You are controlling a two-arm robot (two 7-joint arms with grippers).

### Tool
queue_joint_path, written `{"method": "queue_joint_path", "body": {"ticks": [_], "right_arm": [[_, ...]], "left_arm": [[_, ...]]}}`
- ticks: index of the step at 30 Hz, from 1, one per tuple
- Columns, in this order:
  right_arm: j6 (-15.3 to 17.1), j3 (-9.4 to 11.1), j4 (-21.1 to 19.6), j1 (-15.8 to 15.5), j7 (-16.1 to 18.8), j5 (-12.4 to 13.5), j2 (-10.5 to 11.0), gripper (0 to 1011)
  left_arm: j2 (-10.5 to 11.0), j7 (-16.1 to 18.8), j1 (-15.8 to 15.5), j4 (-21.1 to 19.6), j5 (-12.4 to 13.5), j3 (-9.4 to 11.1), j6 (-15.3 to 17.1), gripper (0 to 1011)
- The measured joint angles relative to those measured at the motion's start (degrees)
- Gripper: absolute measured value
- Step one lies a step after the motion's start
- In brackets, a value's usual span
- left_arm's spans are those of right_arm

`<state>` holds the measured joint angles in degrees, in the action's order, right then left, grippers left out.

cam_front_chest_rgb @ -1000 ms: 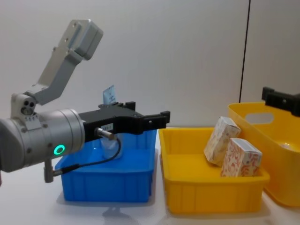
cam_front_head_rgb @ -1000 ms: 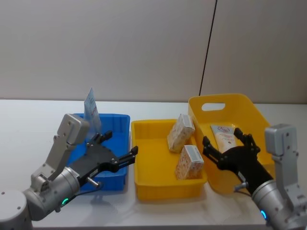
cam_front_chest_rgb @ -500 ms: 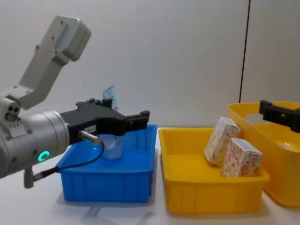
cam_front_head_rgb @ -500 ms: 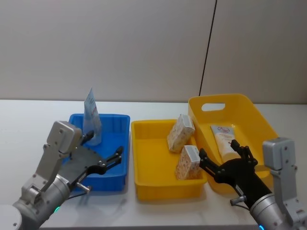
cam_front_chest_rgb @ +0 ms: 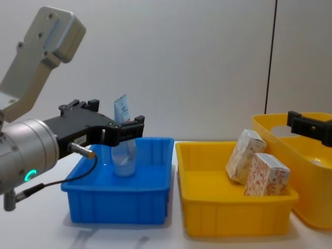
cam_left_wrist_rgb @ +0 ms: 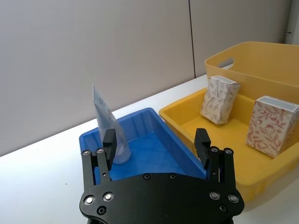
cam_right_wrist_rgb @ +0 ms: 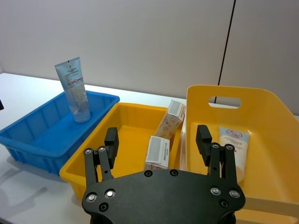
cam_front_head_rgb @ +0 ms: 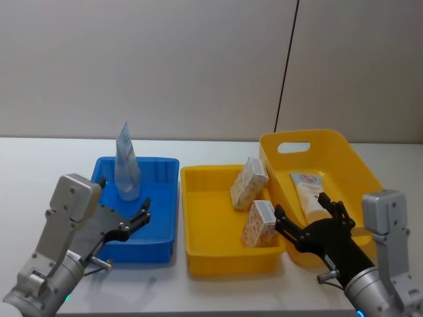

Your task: Bimanual collaborative sorting of washing and personal care products

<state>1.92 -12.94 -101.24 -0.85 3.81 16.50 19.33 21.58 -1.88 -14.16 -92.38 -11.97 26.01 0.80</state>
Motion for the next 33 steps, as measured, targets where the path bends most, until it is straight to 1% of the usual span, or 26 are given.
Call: {"method": "queue_joint_path", "body": {"ticks": [5,13,20,23,24,25,27,30,33], "right_arm": [[0.04,0.09,-0.03,-0.08,0.04,0.0,-0.08,1004],[0.86,0.56,-0.52,-0.43,0.21,0.4,-0.25,1004],[3.5,1.27,-1.43,-1.26,0.14,1.14,-0.3,1004],[5.62,1.62,-1.96,-1.79,-0.08,1.54,-0.29,1004],[5.62,1.62,-1.96,-1.79,-0.08,1.54,-0.29,1004],[6.95,1.74,-2.21,-2.09,-0.29,1.71,-0.3,1004],[7.19,1.76,-2.26,-2.15,-0.34,1.72,-0.32,1004],[9.18,1.79,-2.34,-2.42,-0.67,1.78,-0.48,1004],[10.33,1.71,-2.31,-2.42,-0.86,1.79,-0.65,1004]], "left_arm": [[0.27,1.14,0.54,-0.75,0.47,-0.02,0.0,1001],[0.31,1.25,0.57,-0.8,0.51,-0.02,-0.01,1001],[0.32,1.26,0.57,-0.8,0.51,0.01,-0.01,1001],[0.32,1.26,0.58,-0.8,0.51,0.01,-0.01,1001],[0.32,1.26,0.58,-0.8,0.51,0.01,-0.01,1001],[0.32,1.26,0.58,-0.81,0.51,0.01,-0.01,1001],[0.31,1.26,0.58,-0.81,0.51,0.02,-0.01,1001],[0.32,1.26,0.57,-0.81,0.5,0.01,0.0,1001],[0.31,1.26,0.58,-0.8,0.5,0.02,0.0,1001]]}}
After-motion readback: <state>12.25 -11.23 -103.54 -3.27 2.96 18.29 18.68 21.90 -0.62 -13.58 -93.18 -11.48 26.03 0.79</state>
